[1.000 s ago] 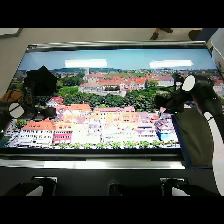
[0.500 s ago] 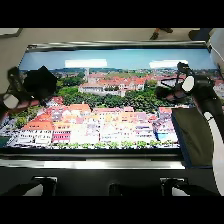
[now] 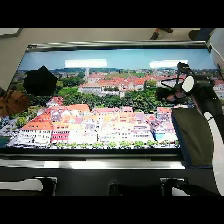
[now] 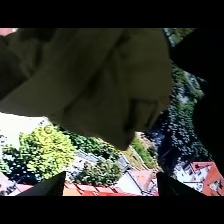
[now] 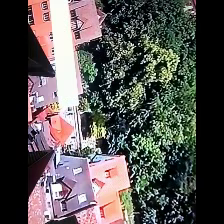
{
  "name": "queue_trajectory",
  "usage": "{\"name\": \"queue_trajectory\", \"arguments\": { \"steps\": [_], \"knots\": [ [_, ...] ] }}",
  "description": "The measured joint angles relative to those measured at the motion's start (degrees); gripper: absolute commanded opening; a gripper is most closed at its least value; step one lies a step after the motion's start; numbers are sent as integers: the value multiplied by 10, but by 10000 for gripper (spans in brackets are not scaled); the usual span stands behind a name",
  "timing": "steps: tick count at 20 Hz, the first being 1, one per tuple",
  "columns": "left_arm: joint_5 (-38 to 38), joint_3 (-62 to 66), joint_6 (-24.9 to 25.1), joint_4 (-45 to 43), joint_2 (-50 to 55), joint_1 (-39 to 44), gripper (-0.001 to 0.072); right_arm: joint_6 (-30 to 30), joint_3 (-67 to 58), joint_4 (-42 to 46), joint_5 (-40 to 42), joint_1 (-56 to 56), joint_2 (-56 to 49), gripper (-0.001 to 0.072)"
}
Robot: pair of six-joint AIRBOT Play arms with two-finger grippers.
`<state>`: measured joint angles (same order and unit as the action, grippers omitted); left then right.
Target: Fold the shirts.
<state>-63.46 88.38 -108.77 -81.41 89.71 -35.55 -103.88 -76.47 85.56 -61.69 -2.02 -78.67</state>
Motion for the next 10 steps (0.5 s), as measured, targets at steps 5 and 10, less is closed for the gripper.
{"name": "queue_trajectory", "arguments": {
  "steps": [5, 10],
  "knots": [
    [30, 10, 7, 36, 60, -42, 720, 0, 0, 0, -23, 0, 0, 559],
    [96, 13, 64, 134, 115, -33, 720, 0, 0, 0, -40, 0, 0, 555]
  ]
}}
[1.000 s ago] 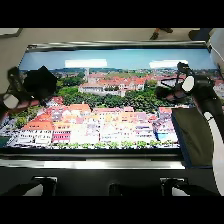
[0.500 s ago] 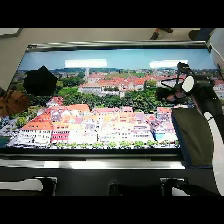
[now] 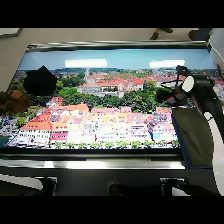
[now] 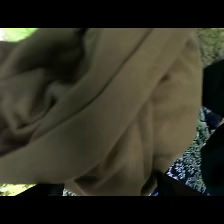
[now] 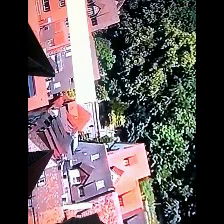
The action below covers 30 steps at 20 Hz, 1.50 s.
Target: Fold the shirts.
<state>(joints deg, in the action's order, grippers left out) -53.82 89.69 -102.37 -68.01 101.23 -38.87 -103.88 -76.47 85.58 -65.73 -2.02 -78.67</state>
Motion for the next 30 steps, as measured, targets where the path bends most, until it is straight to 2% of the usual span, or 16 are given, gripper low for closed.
{"name": "queue_trajectory", "arguments": {
  "steps": [1, 2, 3, 4, 9, 13, 16, 20, 23, 26, 30],
  "knots": [
    [12, 0, 8, 12, 8, 3, 646, 0, 0, 0, -10, 0, 0, 555],
    [17, 0, 13, 20, 16, 5, 412, 0, 0, 0, -19, 0, 0, 555],
    [18, 0, 17, 25, 20, 6, 127, 0, 0, 0, -31, 0, 0, 555],
    [16, 0, 20, 30, 24, 6, 31, 0, 0, 0, -43, 0, 0, 555],
    [-33, 5, 53, 45, -17, 4, 29, 2, 0, 0, -104, 0, 0, 552],
    [-19, 7, 103, 51, -153, 32, 29, 14, 0, 0, -156, 0, 1, 544],
    [-35, 1, 142, 52, -276, 92, 29, 22, 0, 0, -190, 0, 9, 544],
    [-58, -46, 158, 54, -424, 246, 28, 26, 0, 0, -218, 0, 35, 544],
    [-63, -98, 148, 54, -480, 396, 29, 28, 0, 0, -230, 0, 60, 545],
    [-56, -154, 141, 54, -480, 540, 29, 36, 0, 2, -240, 0, 82, 545],
    [-45, -221, 138, 56, -397, 691, 29, 43, 0, 9, -255, 0, 96, 545]
  ]
}}
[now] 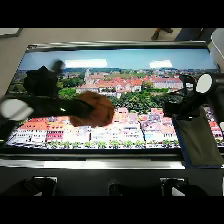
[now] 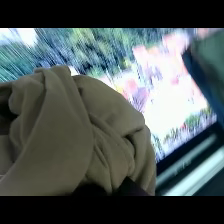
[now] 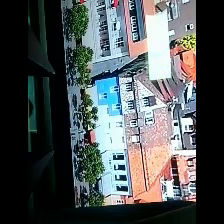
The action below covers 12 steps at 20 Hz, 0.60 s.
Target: Fold the shirts.
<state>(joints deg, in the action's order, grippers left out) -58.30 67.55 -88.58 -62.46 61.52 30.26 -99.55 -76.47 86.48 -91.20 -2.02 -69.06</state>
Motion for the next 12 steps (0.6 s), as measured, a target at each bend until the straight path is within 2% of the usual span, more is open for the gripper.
{"name": "queue_trajectory", "arguments": {
  "steps": [2, 3, 4, 5, 6, 8, 12],
  "knots": [
    [7, -17, 0, 7, 64, 55, 30, 1, 0, 1, 0, 0, 3, 545],
    [12, -21, 0, 14, 94, 73, 56, 1, 0, 2, 0, 0, 3, 545],
    [14, -24, 0, 22, 123, 86, 314, 1, 0, 2, 0, 0, 4, 550],
    [17, -24, 0, 35, 148, 92, 649, 1, 0, 3, 2, 0, 5, 559],
    [16, -20, 0, 46, 166, 92, 682, 1, 0, 3, 4, 0, 5, 571],
    [-2, 2, 2, 59, 185, 71, 668, 2, 1, 0, 12, 0, 5, 649],
    [-82, 48, 18, 51, 171, -37, 666, 22, 37, -39, 24, 0, 5, 652]
  ]
}}
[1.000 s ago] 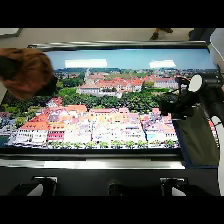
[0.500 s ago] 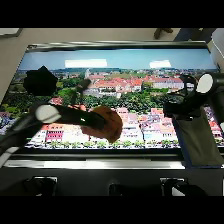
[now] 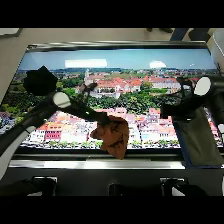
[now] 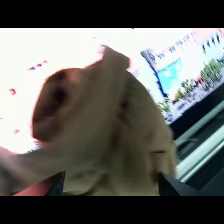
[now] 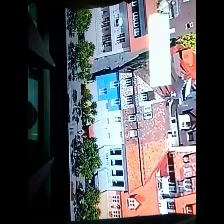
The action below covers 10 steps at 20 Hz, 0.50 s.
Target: Fold the shirts.
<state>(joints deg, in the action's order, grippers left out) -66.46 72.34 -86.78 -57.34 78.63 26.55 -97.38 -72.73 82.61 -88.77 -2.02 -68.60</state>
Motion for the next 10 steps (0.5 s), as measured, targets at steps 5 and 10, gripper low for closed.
{"name": "queue_trajectory", "arguments": {
  "steps": [5, 10],
  "knots": [
    [-64, -86, 6, -32, -40, -121, 648, 53, 119, -119, 22, 0, 0, 651],
    [25, -219, 18, 30, -41, -136, 640, 99, 199, -202, 43, 0, 0, 651]
  ]
}}
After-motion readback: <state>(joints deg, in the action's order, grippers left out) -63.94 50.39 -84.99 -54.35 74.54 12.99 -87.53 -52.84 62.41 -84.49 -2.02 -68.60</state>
